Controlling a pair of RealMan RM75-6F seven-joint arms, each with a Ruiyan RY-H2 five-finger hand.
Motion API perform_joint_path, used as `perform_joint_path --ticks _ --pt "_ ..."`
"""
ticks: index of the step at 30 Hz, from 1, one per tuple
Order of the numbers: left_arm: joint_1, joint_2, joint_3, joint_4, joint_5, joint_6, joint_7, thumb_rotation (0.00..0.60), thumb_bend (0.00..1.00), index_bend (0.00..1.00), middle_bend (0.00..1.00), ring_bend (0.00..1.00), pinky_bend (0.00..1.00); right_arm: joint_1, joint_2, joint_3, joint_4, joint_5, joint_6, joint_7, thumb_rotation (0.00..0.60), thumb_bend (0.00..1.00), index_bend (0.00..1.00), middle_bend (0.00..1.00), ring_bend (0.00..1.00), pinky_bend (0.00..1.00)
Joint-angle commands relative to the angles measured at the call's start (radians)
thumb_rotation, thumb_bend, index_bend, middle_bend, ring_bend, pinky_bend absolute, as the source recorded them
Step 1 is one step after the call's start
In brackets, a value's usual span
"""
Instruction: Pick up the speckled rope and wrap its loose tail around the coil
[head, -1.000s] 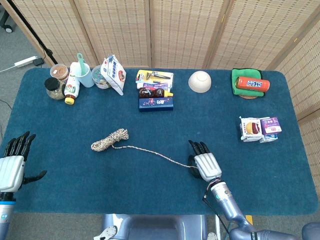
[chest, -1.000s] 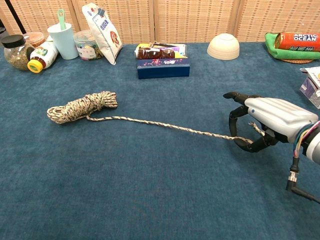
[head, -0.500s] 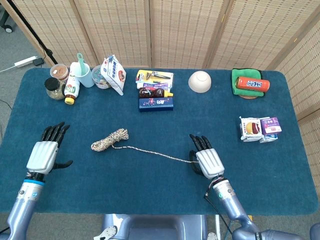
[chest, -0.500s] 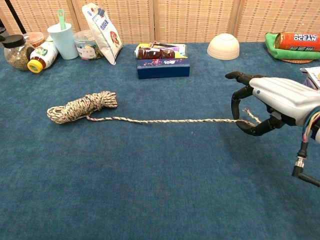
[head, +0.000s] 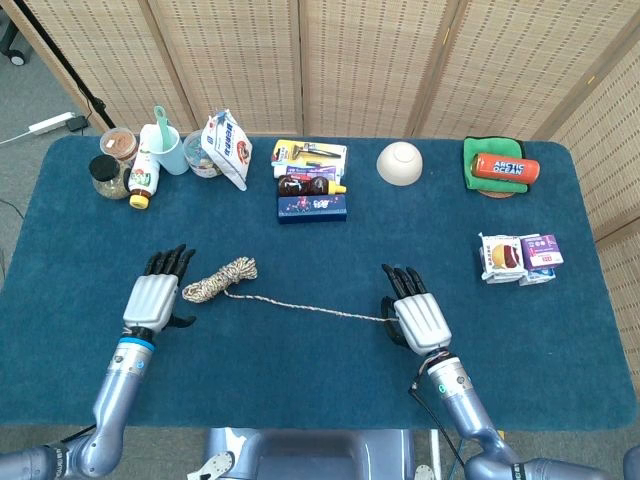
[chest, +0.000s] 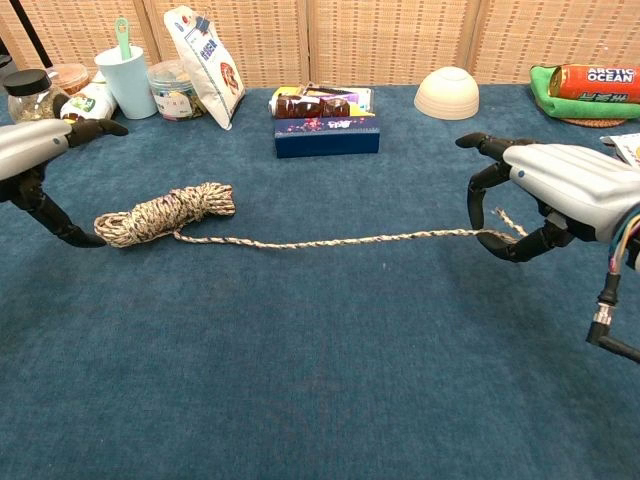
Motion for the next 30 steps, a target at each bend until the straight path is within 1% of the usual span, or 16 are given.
perform_joint_path --ticks 1,8,15,16,20,24,26,29,30 --pt "-0.029 -0.051 -0.006 0.018 -0.054 0.016 0.049 0.600 0.07 0.00 0.00 0.00 0.00 0.000 0.002 0.000 0.000 0.002 0.000 -0.001 0.600 0.47 0.61 0.00 0.00 0.00" --pt "-0.064 -0.133 -0.029 0.075 -0.139 0.052 0.091 0.600 0.07 0.00 0.00 0.00 0.00 -0.001 0.007 -0.004 -0.003 -0.001 0.005 0.000 0.600 0.47 0.61 0.00 0.00 0.00" --pt "-0.097 -0.182 -0.060 0.169 -0.203 0.040 0.086 0.600 0.07 0.00 0.00 0.00 0.01 -0.004 0.012 -0.006 -0.010 -0.003 0.012 0.000 0.600 0.47 0.62 0.00 0.00 0.00" --pt "-0.103 -0.187 -0.062 0.185 -0.206 0.028 0.079 0.600 0.07 0.00 0.00 0.00 0.03 -0.004 0.012 -0.006 -0.012 -0.003 0.013 -0.001 0.600 0.47 0.62 0.00 0.00 0.00" --pt "-0.125 -0.209 -0.065 0.262 -0.199 0.000 0.053 0.600 0.08 0.00 0.00 0.00 0.15 -0.005 0.013 -0.007 -0.015 -0.003 0.015 -0.001 0.600 0.47 0.62 0.00 0.00 0.00" --pt "-0.145 -0.241 -0.065 0.322 -0.170 -0.010 0.022 0.600 0.09 0.00 0.00 0.01 0.23 -0.006 0.012 -0.009 -0.015 -0.002 0.015 -0.002 0.600 0.47 0.62 0.00 0.00 0.00" --pt "-0.154 -0.255 -0.060 0.346 -0.158 -0.009 0.022 0.600 0.10 0.00 0.00 0.06 0.28 -0.007 0.011 -0.009 -0.014 0.000 0.016 -0.003 0.600 0.47 0.62 0.00 0.00 0.00" --pt "-0.165 -0.273 -0.056 0.370 -0.153 -0.009 0.028 0.600 0.11 0.01 0.06 0.17 0.36 -0.008 0.009 -0.010 -0.012 0.001 0.017 -0.003 0.600 0.47 0.62 0.00 0.00 0.00" --pt "-0.167 -0.278 -0.054 0.376 -0.152 -0.007 0.031 0.600 0.11 0.02 0.07 0.19 0.38 -0.008 0.009 -0.010 -0.012 0.001 0.017 -0.003 0.600 0.47 0.62 0.00 0.00 0.00"
